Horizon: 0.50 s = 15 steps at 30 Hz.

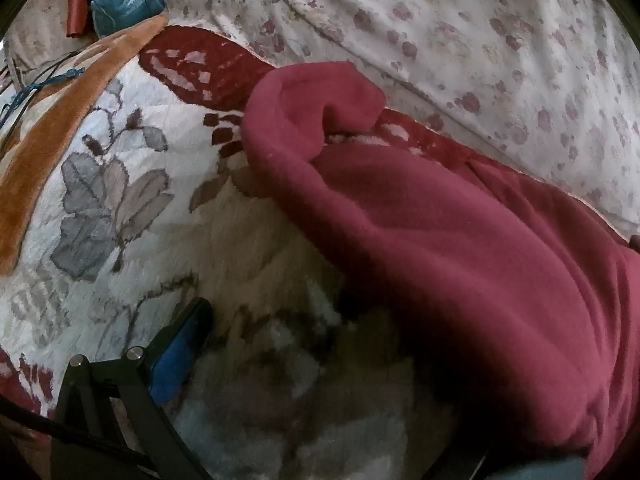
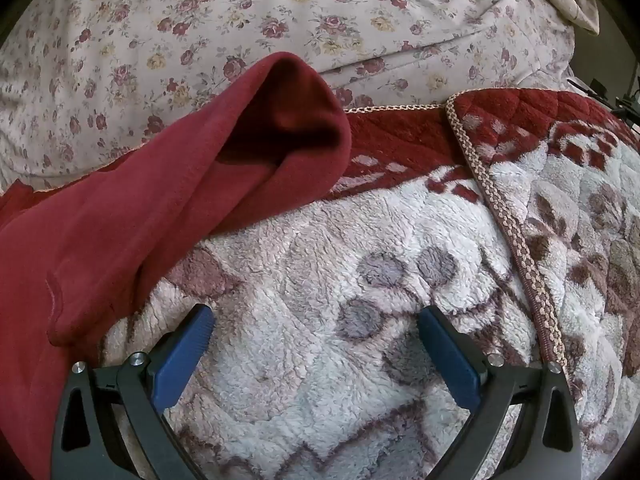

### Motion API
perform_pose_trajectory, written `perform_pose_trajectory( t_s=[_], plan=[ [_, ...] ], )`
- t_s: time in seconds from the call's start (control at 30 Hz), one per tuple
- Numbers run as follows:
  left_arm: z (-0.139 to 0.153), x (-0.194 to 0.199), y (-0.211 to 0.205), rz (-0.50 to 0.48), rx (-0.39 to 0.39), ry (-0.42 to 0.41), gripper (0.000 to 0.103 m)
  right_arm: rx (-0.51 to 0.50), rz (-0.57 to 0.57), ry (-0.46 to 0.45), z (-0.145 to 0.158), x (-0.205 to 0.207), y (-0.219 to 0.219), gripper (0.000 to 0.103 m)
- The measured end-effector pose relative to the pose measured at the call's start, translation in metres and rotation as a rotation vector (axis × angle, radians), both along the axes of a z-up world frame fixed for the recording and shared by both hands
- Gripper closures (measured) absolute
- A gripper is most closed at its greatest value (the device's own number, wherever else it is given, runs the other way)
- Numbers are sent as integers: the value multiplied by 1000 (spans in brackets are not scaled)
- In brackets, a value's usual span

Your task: Fold small clothes

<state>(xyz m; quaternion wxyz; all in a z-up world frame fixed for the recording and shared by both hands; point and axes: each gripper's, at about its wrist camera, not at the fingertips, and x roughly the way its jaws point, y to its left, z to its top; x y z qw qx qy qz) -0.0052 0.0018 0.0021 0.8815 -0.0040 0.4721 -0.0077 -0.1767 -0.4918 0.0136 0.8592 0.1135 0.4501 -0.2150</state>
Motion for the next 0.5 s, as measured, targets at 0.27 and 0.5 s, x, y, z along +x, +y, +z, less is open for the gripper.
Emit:
perform_pose_trajectory(
  t_s=[0.27, 0.5],
  plan=[
    [13, -20, 2, 10, 44, 27, 0, -23, 10, 23, 5, -6, 10, 0],
    [42, -41, 10, 11, 54, -70, 0, -93, 45, 37, 31, -44, 49, 0]
  ],
)
